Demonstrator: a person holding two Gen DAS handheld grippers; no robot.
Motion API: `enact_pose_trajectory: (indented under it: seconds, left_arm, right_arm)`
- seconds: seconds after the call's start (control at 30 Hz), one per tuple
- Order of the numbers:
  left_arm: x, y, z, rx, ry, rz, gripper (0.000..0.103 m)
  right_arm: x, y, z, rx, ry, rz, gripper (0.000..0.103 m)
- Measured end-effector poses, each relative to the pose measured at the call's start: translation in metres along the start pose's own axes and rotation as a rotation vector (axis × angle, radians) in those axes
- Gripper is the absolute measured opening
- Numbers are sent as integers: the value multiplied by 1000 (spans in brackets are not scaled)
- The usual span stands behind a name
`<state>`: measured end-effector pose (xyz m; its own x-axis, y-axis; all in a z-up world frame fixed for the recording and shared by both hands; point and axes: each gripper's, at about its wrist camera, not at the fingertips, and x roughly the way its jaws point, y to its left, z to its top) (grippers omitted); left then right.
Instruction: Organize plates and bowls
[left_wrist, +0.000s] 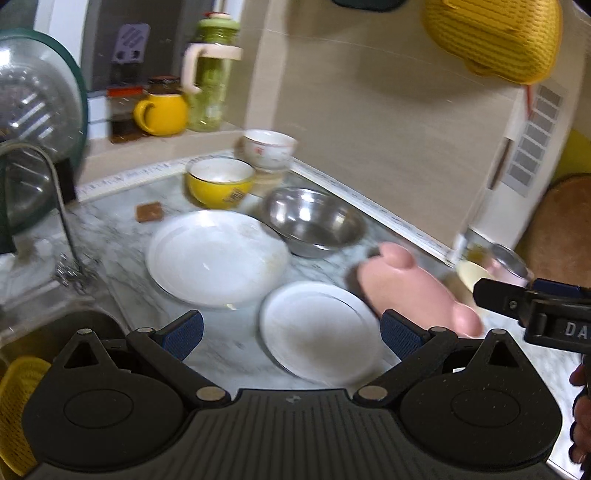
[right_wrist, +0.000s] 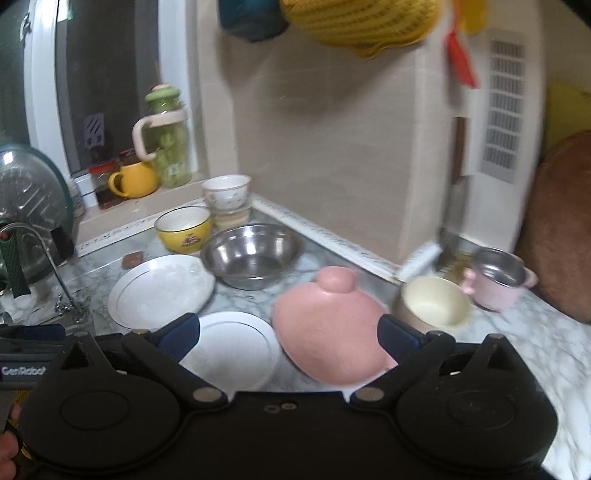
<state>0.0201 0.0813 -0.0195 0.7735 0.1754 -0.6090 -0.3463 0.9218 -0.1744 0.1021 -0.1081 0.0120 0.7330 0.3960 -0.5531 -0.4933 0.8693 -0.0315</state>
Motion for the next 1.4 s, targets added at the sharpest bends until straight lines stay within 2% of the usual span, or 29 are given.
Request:
enact_pose_trajectory:
  seconds: [0.17, 0.37, 0.43, 0.73, 0.77, 0.9, 1.03, 1.13, 1.17, 1.4]
  left_arm:
    - [27, 20, 23, 13, -15, 124, 103]
    - [74, 55, 52, -17, 41, 241, 103]
    - [91, 63, 61, -14, 70, 234, 103]
    - [167, 112, 84, -98, 213, 292, 101]
    - [172, 119, 85, -117, 223, 290, 97]
    - [191, 139, 93, -180, 262, 283, 97]
    - [205, 147, 95, -202, 299, 272, 96]
    - [213, 151, 97, -215, 317, 268, 85]
    - [215, 152, 98, -223, 323, 263, 80]
    - [229, 163, 98, -281, 360, 243, 63]
  right_arm:
    - [61, 8, 24, -55, 91, 90, 101]
    - [137, 22, 46, -75, 217, 148, 97]
    - [157, 24, 51, -73, 258, 151, 96]
    - [225, 37, 53, -13, 417, 184, 82]
    - [232, 39, 52, -1, 432, 187, 81]
    - [250, 41, 51, 60, 491, 210, 76]
    - [260, 43, 51, 89, 514, 218, 70]
    - [266, 40, 52, 127, 527, 221, 63]
    - [268, 39, 51, 139, 533, 220, 57]
    - [277, 43, 48, 167, 556, 252, 45]
